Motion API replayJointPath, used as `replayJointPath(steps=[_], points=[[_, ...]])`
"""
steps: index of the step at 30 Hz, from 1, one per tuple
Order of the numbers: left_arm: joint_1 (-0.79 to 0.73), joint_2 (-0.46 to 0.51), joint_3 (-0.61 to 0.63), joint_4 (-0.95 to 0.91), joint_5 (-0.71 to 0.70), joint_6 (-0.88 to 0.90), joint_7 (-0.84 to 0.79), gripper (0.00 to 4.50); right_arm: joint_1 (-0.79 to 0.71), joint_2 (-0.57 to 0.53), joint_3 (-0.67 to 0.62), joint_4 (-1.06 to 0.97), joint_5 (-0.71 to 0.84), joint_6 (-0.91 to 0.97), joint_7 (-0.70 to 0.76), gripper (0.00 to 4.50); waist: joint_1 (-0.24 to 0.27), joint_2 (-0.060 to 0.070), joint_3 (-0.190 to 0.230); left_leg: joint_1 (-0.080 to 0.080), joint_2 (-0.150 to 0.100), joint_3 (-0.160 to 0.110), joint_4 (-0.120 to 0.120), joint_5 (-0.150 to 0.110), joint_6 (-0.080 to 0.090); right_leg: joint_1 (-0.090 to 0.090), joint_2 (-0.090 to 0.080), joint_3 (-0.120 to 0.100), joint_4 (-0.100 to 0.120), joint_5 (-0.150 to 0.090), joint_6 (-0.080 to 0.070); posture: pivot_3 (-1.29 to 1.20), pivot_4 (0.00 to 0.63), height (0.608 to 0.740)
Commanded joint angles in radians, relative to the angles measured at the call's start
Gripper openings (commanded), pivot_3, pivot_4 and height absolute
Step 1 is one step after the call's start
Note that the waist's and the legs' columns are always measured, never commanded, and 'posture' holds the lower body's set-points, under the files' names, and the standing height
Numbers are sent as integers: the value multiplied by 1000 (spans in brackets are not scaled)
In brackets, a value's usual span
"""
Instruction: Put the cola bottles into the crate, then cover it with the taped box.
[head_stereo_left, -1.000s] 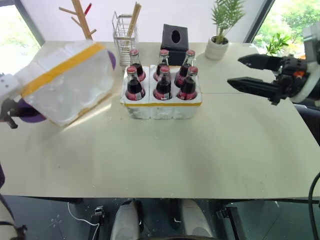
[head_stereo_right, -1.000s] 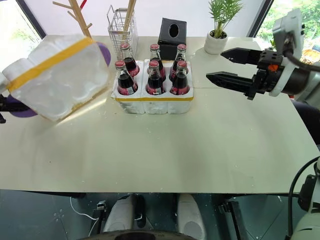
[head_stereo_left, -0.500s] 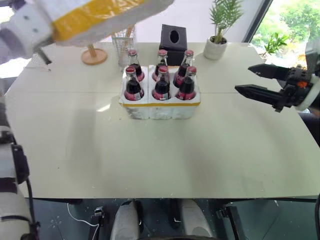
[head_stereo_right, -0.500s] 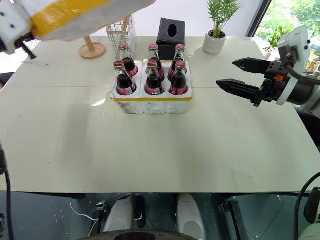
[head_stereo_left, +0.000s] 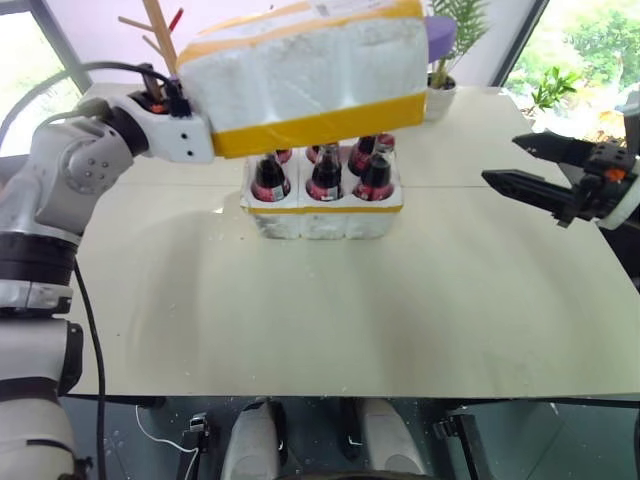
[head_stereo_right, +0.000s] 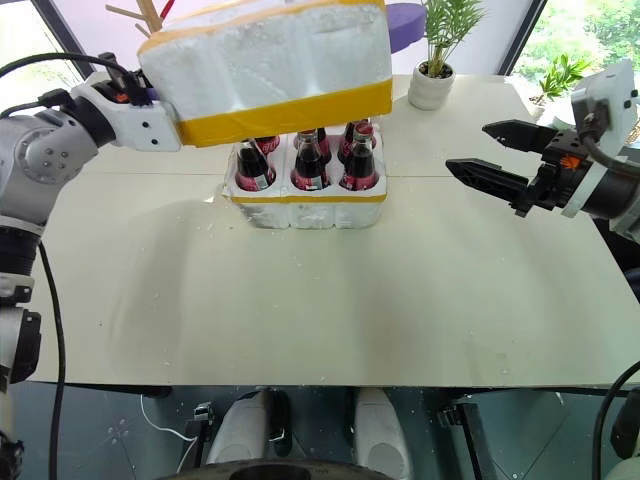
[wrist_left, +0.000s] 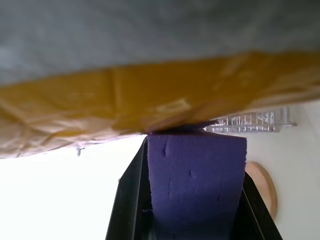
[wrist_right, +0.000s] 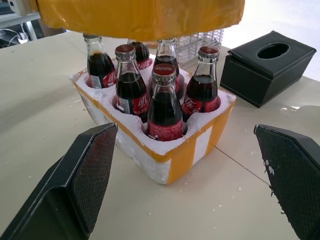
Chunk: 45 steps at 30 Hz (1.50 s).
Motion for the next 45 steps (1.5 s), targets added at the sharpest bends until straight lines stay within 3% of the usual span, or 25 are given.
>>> replayJointPath(steps=[1, 11, 27, 37, 44, 45], points=[[-31, -9, -19, -23, 53, 1, 54, 344, -8, 10, -30, -30, 19, -12, -11, 4500, 8, 0, 0, 0, 0, 0, 0, 0, 0, 0, 0, 0, 0, 0, 0, 0, 150, 740], [-4, 35, -33, -49, 91, -55, 80, 344, 31, 7, -31, -56, 33, -16, 19, 4500, 15, 0, 0, 1, 0, 0, 0, 0, 0, 1, 0, 0, 0, 0, 0, 0, 150, 740], [0, -3, -79, -114, 184, -3, 92, 344, 23, 39, -17, -64, 42, -20, -11, 4500, 15, 0, 0, 2, 0, 0, 0, 0, 0, 2, 0, 0, 0, 0, 0, 0, 150, 740], [-26, -26, -130, -32, 243, 13, 112, 344, 16, 59, -23, -97, 75, 2, -67, 4500, 14, 0, 0, 2, 0, 0, 0, 0, 0, 2, 1, 0, 0, 0, 0, 0, 150, 740], [56, 20, -112, -42, 160, -55, 59, 3618, 29, 46, -31, -124, 108, 23, -88, 4500, 13, 0, 0, 2, 0, 0, 0, 0, 0, 1, 1, 0, 0, 0, 0, 0, 150, 740], [80, 34, -98, -63, 132, -74, 47, 3618, 30, 44, -28, -120, 104, 21, -88, 4500, 13, 0, 0, 2, 0, 0, 0, 0, 0, 1, 1, 0, 0, 0, 0, 0, 150, 740]])
